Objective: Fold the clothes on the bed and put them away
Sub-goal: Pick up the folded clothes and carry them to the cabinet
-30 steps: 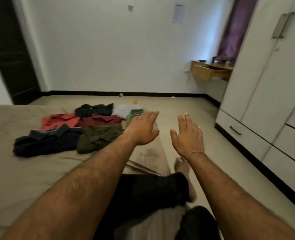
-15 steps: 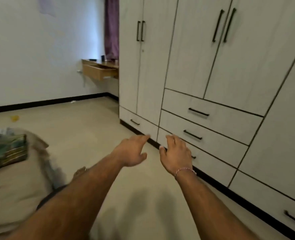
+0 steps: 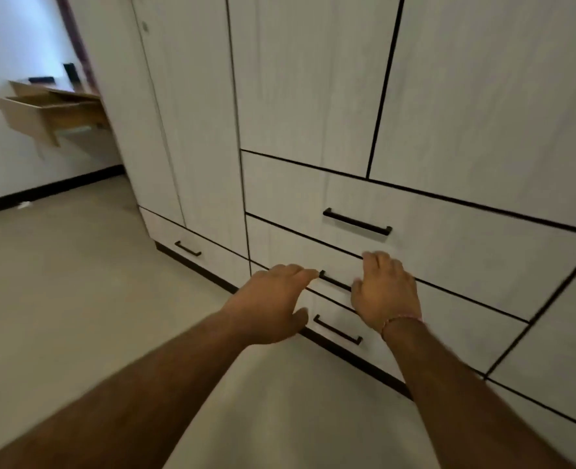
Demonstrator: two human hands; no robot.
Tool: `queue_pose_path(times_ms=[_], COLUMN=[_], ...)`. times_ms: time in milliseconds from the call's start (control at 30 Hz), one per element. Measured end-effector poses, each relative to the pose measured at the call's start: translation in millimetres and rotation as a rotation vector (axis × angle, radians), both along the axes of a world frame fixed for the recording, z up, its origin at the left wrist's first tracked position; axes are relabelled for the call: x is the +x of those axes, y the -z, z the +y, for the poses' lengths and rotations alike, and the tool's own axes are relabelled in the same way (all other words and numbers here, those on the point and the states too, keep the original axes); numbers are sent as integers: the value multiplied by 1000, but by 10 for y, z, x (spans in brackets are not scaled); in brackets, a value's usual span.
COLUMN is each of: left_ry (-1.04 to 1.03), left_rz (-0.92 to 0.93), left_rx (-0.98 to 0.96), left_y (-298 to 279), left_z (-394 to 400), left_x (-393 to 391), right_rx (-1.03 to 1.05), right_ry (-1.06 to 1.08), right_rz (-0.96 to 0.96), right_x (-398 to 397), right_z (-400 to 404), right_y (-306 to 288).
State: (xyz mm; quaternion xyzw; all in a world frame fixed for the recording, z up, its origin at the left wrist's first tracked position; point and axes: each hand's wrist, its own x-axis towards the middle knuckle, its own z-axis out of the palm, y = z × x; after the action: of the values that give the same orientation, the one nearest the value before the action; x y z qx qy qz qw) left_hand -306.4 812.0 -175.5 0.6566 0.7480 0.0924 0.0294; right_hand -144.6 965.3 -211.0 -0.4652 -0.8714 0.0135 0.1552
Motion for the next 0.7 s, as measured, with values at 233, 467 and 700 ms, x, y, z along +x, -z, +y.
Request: queue_pose_path(times_ms=[233, 467, 700], left_ry=[186, 244, 282], left_rz=[-1, 16, -117], left_rx=[-163, -86, -205], left_y=[151, 479, 27], left_z=[1969, 2561, 2313], left_x=[-862, -1019, -1060], right_rx=[-21, 12, -273], right_ry=[33, 237, 204], right_rz=[-184, -263, -334], right_x=[-719, -1201, -1201], right_z=[1362, 1331, 1025], right_y=[-125, 187, -249])
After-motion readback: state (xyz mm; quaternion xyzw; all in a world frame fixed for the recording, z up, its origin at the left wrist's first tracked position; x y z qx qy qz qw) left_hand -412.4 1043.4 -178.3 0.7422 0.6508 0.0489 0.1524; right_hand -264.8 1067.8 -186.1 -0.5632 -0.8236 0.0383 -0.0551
